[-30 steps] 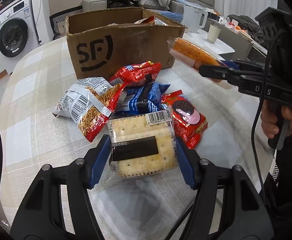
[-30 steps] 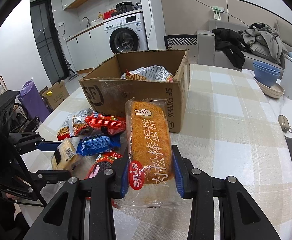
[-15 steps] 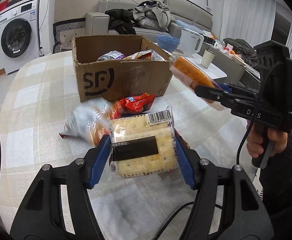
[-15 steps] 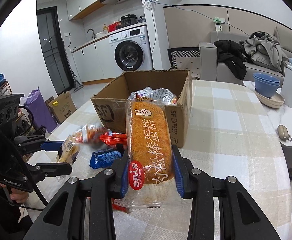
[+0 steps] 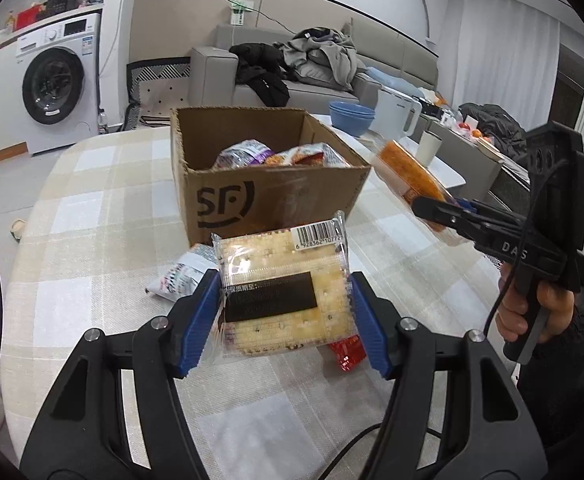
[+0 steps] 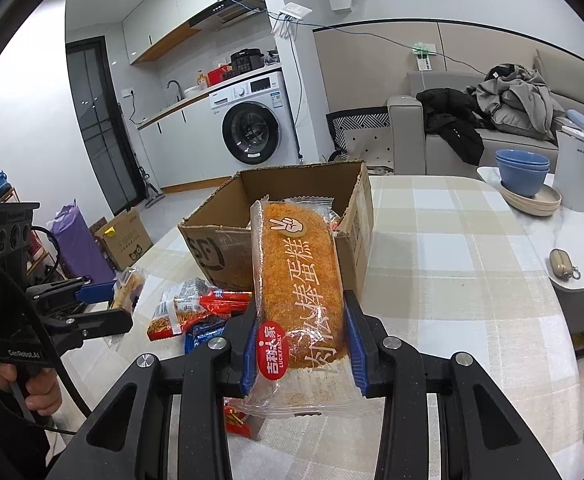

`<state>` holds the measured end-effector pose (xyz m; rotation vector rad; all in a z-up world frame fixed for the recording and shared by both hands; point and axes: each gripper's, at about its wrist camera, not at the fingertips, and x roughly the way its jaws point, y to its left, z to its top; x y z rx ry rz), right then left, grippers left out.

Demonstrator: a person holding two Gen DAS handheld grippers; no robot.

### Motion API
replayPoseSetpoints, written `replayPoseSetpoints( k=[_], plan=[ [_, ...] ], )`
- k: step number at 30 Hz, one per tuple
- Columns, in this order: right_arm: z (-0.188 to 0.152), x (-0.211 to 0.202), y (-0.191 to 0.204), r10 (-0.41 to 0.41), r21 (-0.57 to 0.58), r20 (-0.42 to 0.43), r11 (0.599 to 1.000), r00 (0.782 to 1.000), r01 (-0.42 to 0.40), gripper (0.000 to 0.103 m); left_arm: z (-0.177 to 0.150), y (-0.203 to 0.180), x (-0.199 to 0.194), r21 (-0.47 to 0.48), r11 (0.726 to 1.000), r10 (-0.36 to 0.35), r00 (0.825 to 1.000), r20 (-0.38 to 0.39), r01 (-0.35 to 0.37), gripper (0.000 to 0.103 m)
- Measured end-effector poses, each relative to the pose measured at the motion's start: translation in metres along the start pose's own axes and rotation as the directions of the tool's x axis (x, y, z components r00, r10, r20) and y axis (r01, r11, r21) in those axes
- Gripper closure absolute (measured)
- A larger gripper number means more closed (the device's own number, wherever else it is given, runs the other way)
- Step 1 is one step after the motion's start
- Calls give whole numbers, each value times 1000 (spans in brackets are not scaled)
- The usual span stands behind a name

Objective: Organize snacks
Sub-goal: 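Lift both held packs and carry them over the cardboard box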

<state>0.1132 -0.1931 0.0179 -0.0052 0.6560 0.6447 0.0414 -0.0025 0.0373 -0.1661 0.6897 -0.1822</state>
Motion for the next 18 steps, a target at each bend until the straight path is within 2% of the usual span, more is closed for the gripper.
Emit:
replayPoseSetpoints(
  k=[7, 18],
  plan=[
    [9, 1, 3, 13, 18, 13, 1000, 1000, -13, 66, 25, 1, -5, 0, 998, 65, 997, 40, -65, 41],
    [31, 4, 8, 5, 14, 23, 1000, 1000, -5, 66, 67, 7, -4, -28, 995, 98, 992, 78, -96, 41]
  ],
)
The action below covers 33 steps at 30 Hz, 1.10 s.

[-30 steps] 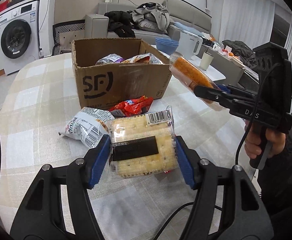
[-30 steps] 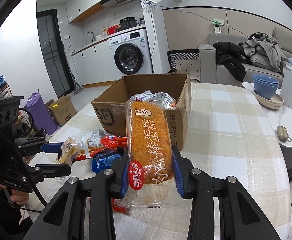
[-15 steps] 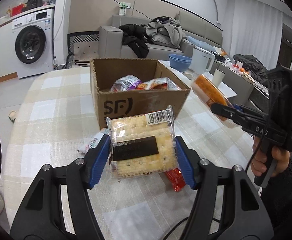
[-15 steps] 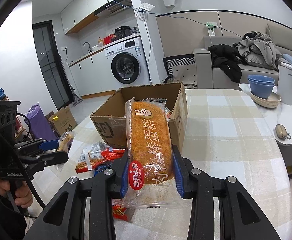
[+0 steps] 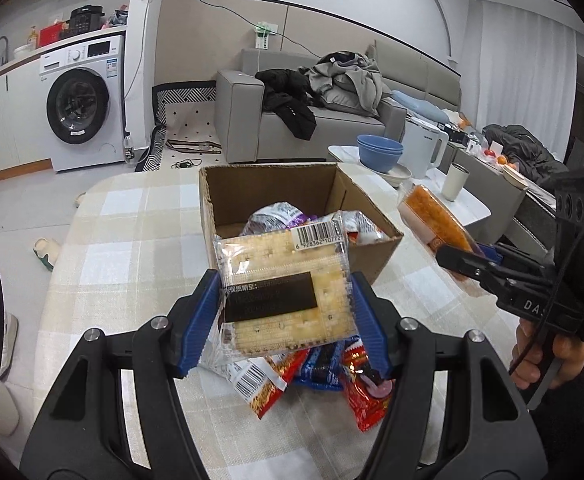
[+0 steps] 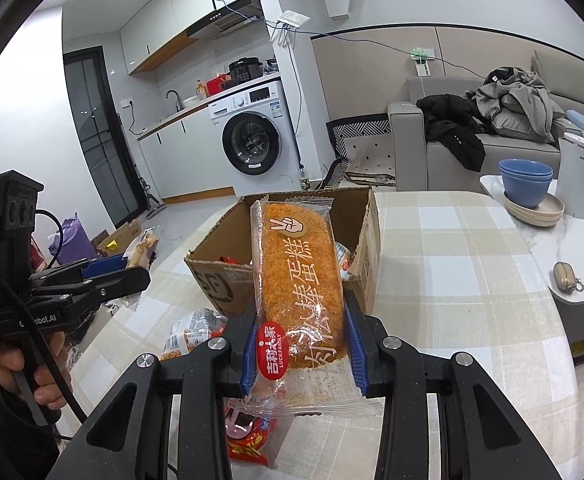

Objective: Organize snacks
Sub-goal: 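Lift both held packs and carry them over the cardboard box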

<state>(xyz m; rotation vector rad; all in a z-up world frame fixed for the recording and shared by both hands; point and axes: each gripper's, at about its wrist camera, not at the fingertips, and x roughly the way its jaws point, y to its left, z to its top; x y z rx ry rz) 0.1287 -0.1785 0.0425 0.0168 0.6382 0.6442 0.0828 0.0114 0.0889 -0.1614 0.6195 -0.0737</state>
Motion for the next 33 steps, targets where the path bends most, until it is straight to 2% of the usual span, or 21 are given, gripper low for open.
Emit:
replayPoseSetpoints(
  k=[14, 33],
  plan=[
    [28, 13, 1, -14, -1, -3, 1000, 1000, 14, 66, 33, 17, 21, -24, 1000, 6, 1000, 6, -6, 41],
    [44, 50, 1, -26, -9, -54, 1000, 998, 26, 66, 60, 28, 90, -19, 999, 30, 999, -45, -31, 41]
  ],
)
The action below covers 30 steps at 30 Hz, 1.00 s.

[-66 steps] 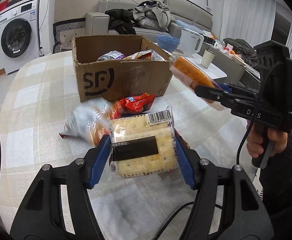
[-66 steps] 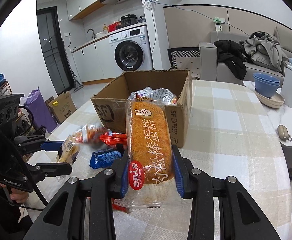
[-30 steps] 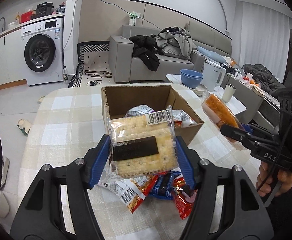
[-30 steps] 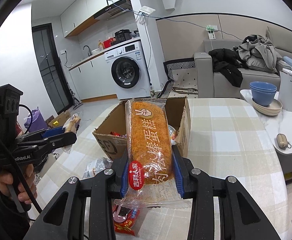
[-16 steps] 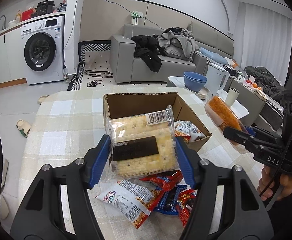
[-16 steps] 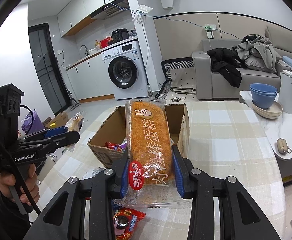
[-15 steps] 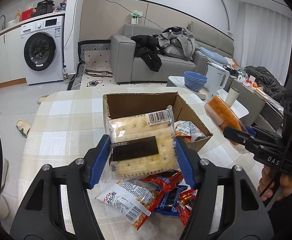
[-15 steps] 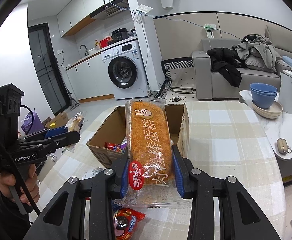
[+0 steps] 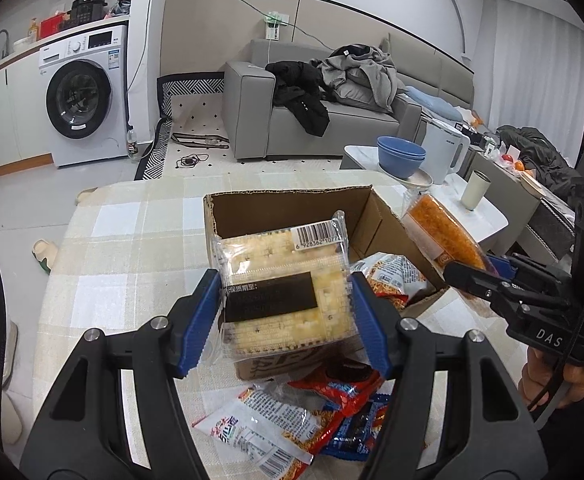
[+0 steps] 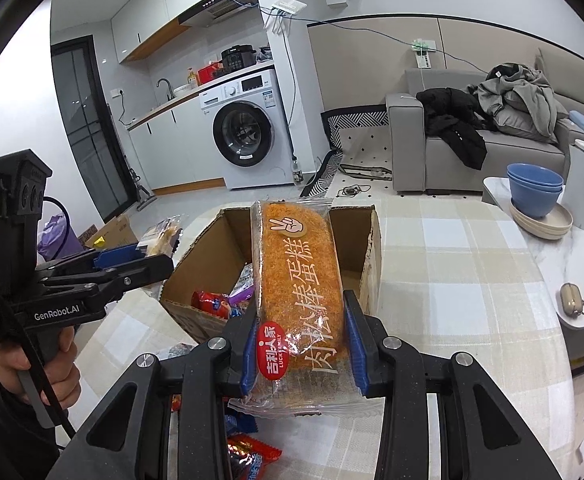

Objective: Organize snacks
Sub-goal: 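Lift both held packs and carry them over the cardboard box, then open both grippers to drop the cake and cracker into the box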

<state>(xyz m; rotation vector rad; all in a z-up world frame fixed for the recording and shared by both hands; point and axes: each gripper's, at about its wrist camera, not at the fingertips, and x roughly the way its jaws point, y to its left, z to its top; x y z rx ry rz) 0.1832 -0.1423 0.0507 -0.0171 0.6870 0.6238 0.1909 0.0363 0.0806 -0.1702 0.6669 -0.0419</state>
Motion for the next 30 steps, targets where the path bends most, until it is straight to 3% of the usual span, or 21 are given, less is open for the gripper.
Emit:
replayPoseSetpoints(
  k=[17, 30],
  plan=[
    [14, 39, 1, -47, -32, -37, 998, 998, 46, 66, 11, -2, 54, 30, 998, 47, 998, -33, -46, 41],
    [23, 66, -1, -75, -55, -62, 996, 995, 71, 66, 13, -1, 82, 40, 999, 29, 996, -80, -26, 41]
  ],
)
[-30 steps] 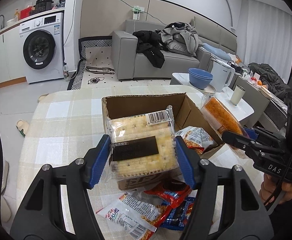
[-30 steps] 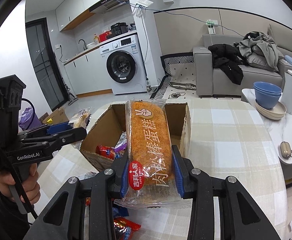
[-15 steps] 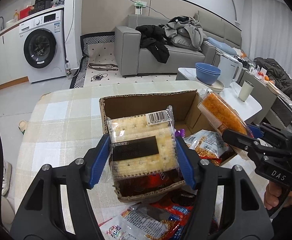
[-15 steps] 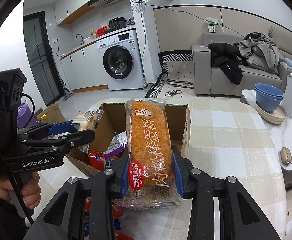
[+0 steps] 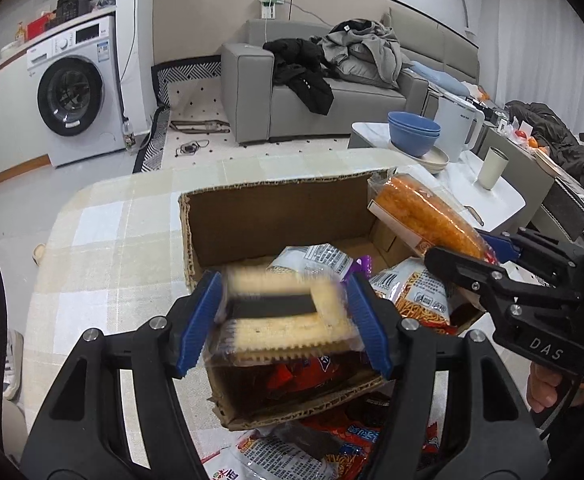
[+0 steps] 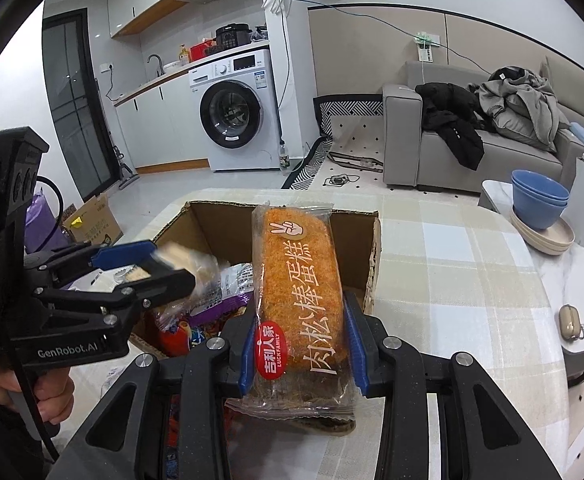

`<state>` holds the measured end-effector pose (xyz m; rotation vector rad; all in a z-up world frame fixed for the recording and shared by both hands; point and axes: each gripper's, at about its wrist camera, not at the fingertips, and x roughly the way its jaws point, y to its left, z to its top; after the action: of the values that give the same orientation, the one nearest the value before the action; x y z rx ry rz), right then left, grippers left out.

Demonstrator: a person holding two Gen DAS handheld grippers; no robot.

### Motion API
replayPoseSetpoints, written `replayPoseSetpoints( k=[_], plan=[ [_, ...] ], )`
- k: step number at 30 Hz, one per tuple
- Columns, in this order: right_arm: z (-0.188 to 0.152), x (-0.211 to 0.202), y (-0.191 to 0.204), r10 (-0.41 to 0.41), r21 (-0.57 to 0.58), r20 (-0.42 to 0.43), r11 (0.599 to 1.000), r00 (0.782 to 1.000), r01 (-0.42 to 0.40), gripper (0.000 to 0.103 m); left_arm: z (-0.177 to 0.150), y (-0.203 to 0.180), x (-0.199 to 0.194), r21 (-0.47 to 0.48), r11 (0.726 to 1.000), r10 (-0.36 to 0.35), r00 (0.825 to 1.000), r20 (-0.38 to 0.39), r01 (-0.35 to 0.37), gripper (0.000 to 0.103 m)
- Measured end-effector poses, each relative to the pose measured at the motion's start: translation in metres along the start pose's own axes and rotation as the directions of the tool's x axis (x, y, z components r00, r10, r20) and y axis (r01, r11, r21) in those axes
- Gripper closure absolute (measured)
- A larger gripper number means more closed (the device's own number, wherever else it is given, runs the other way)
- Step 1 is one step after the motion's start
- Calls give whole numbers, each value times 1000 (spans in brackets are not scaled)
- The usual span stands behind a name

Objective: Organize snacks
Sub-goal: 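Open both grippers to drop the cake and cracker into the box, then withdraw both grippers from the box toward the remaining snacks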

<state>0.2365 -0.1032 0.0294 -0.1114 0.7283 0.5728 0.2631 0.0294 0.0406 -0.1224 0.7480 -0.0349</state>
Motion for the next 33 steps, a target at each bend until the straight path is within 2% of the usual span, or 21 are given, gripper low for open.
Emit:
replayPoseSetpoints(
  k=[4, 9, 14, 15, 17, 19, 27, 33],
  plan=[
    [-1, 1, 1, -3, -6, 1, 1000, 1000, 3, 64, -3, 0, 2, 11, 1000, -4, 1000, -2, 4, 41],
    [-4, -4, 1, 10, -11, 5, 1000, 1000, -10, 54, -6, 0, 0, 14, 1000, -23, 999, -27, 24, 38],
    [-10, -15, -1, -22, -27, 9, 999, 1000, 22, 44, -10, -6, -16, 13, 998, -56, 998, -23, 56, 21],
    [-11, -17, -4, -19, -20, 6, 1000, 1000, 19, 37, -10, -9, -19, 16, 999, -52, 998, -18, 52, 18],
    [-12, -19, -6, -11, -12, 17, 1000, 1000, 11, 34, -12, -11, -26, 23, 1000, -16, 1000, -5, 16, 2],
    [-10, -16, -7, -23, -25, 10, 999, 1000, 23, 34, -15, -9, -32, 19, 1000, -2, 1000, 6, 2, 1],
    [-10, -16, -1, 28, -26, 2, 999, 1000, -28, 37, -24, 13, -51, -31, 1000, 1, 1000, 0, -1, 1],
    [-17, -27, -1, 2, -25, 9, 1000, 1000, -1, 37, -34, 19, -57, -37, 999, 9, 1000, -5, -9, 1]
  ],
)
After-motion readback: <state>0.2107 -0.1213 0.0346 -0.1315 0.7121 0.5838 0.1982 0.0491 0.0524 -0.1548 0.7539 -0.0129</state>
